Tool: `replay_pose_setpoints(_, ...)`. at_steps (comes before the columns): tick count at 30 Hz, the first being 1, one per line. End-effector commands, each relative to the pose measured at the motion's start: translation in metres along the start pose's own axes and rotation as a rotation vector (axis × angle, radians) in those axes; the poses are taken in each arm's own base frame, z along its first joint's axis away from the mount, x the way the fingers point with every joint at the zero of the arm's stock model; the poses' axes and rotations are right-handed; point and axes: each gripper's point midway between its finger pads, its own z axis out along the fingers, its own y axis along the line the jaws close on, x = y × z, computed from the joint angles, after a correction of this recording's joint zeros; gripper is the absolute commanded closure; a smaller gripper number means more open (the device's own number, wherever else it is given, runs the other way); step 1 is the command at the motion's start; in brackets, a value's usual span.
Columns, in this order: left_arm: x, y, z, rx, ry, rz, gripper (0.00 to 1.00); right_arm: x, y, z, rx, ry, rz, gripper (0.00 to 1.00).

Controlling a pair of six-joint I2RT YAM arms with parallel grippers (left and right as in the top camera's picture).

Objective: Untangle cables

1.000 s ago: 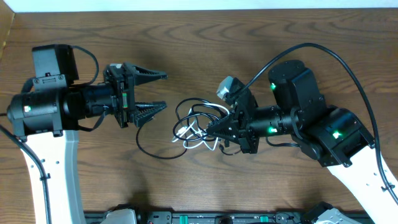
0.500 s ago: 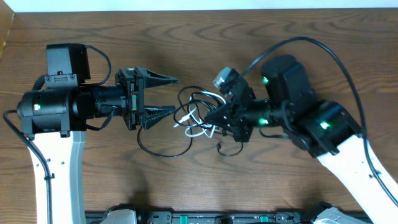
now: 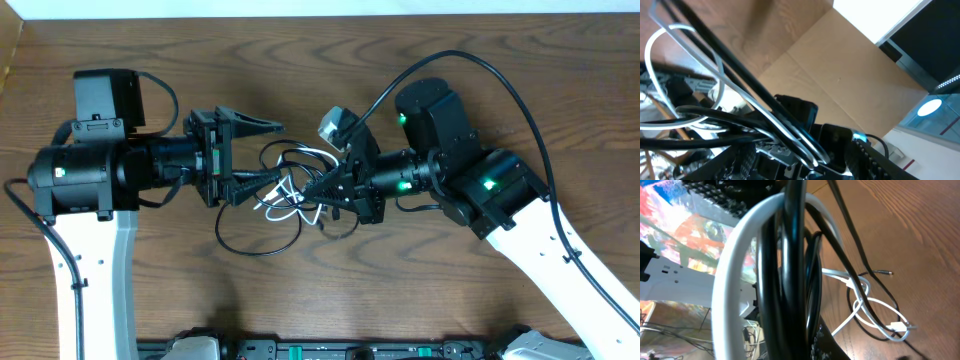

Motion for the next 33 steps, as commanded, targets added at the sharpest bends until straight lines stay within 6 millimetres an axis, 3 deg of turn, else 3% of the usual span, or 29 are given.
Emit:
replay_pose_setpoints(1, -0.004, -0.006, -0.001, 0.014, -0.029, 0.027, 0.37, -0.001, 0.014, -0.001, -0.051, 0.0, -0.007, 0.99)
replay_pose_setpoints(20, -0.016, -0.008, -0.002, 0.015, -0.097, -0.065, 0.37, 0.004, 0.012, 0.0, -0.028, 0.018, 0.009, 0.99)
replay_pose_setpoints(31, -0.014, -0.009, -0.001, 0.018, -0.085, -0.081, 0.46, 0.003, 0.015, 0.004, -0.029, 0.017, -0.01, 0.99)
replay_pose_setpoints(33, -0.014, -0.009, -0.001, 0.018, -0.085, -0.081, 0.53, 0.003, 0.015, 0.004, -0.027, 0.017, -0.01, 0.99)
